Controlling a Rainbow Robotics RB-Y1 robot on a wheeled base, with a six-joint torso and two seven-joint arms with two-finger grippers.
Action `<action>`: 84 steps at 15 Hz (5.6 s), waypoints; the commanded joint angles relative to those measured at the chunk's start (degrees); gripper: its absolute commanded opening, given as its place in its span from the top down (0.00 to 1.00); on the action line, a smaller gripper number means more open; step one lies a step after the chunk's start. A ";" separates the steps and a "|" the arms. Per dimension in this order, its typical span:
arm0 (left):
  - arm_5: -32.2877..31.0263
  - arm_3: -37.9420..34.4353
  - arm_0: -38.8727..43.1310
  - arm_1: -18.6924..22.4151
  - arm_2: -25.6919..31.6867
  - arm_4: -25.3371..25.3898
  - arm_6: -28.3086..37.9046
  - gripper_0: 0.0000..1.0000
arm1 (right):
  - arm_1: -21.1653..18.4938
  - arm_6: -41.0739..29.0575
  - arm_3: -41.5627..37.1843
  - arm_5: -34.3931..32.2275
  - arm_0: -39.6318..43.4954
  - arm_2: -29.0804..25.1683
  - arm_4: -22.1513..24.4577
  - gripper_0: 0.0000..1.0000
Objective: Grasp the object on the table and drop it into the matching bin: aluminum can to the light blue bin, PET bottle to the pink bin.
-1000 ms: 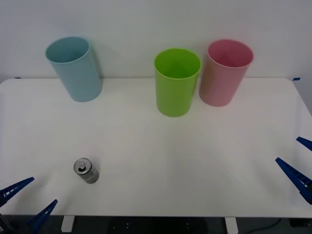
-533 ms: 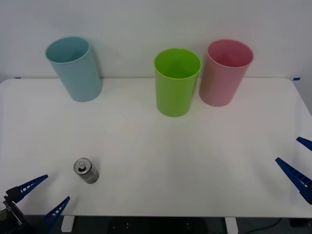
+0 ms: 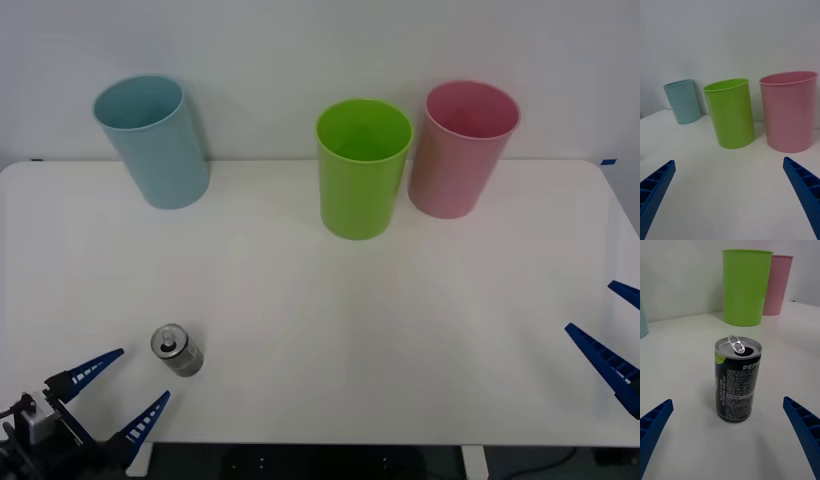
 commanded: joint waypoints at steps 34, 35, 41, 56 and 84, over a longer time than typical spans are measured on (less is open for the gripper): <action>2.48 10.16 -12.95 -2.56 -3.29 -2.94 -0.06 1.00 | 0.00 0.00 0.00 0.00 0.00 0.00 0.00 0.00; 2.48 10.16 -12.95 -2.56 -3.11 -2.85 0.03 1.00 | 0.00 0.00 0.00 0.00 0.00 0.00 0.00 0.00; 2.48 9.11 -13.30 -2.56 -2.41 -1.80 0.29 1.00 | 0.00 0.00 0.00 0.00 0.00 0.00 0.00 0.00; 3.01 4.10 -19.28 -1.86 -2.15 2.24 5.13 0.99 | 0.00 0.00 0.00 0.00 0.00 0.00 0.00 0.00; 28.58 3.13 -41.51 6.31 2.95 2.68 31.05 0.98 | 0.00 0.00 0.00 0.00 0.00 0.00 0.00 0.00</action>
